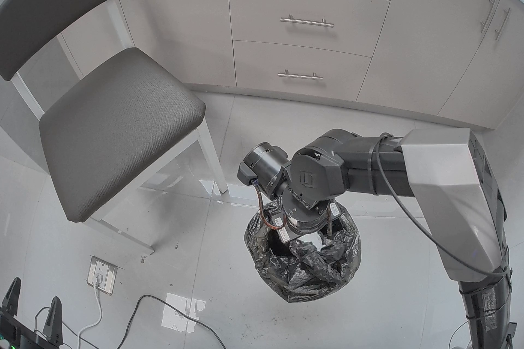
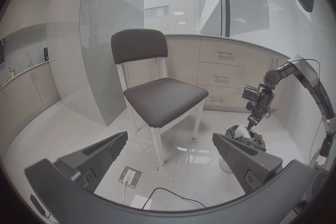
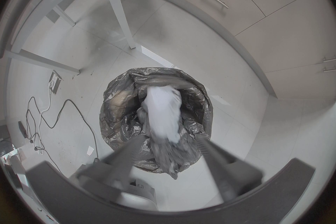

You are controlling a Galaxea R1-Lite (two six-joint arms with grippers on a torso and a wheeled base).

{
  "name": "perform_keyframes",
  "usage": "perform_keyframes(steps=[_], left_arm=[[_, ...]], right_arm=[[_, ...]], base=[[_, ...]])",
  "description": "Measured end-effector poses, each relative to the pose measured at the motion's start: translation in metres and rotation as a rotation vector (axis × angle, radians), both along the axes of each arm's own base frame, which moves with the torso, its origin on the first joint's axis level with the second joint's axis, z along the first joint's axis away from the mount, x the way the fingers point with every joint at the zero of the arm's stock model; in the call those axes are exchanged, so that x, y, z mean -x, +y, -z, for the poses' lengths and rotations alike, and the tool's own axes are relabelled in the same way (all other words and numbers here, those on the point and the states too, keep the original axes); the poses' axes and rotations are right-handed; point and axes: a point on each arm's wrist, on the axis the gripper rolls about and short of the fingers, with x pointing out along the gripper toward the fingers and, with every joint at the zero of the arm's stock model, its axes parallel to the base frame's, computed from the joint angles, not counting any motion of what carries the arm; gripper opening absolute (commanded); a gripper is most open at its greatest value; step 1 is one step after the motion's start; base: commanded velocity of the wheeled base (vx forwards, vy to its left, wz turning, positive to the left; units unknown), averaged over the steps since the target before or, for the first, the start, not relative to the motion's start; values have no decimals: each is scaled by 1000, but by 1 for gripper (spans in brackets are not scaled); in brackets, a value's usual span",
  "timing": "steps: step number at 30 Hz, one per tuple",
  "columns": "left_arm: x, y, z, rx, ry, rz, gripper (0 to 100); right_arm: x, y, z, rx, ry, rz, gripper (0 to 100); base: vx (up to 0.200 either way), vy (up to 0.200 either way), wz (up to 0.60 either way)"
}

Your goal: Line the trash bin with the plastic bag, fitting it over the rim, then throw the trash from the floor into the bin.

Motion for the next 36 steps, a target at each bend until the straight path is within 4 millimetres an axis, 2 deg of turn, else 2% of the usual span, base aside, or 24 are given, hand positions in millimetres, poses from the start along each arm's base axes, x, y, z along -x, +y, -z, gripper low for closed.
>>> perform_keyframes(steps=[14, 15, 26, 36], left_arm=[[0, 0, 0, 0, 0, 0, 100], [0, 0, 0, 0, 0, 0, 100], [0, 0, 0, 0, 1, 0, 100], [0, 0, 0, 0, 0, 0, 100]], right_arm=[[-2, -2, 1, 8, -9, 14, 100], [-2, -2, 1, 7, -9, 15, 0], [-5, -1, 14, 24, 9, 21, 0], [-26, -15, 45, 56, 60, 71, 0]], base=[[0, 0, 0], [0, 0, 0], [0, 0, 0], [0, 0, 0]])
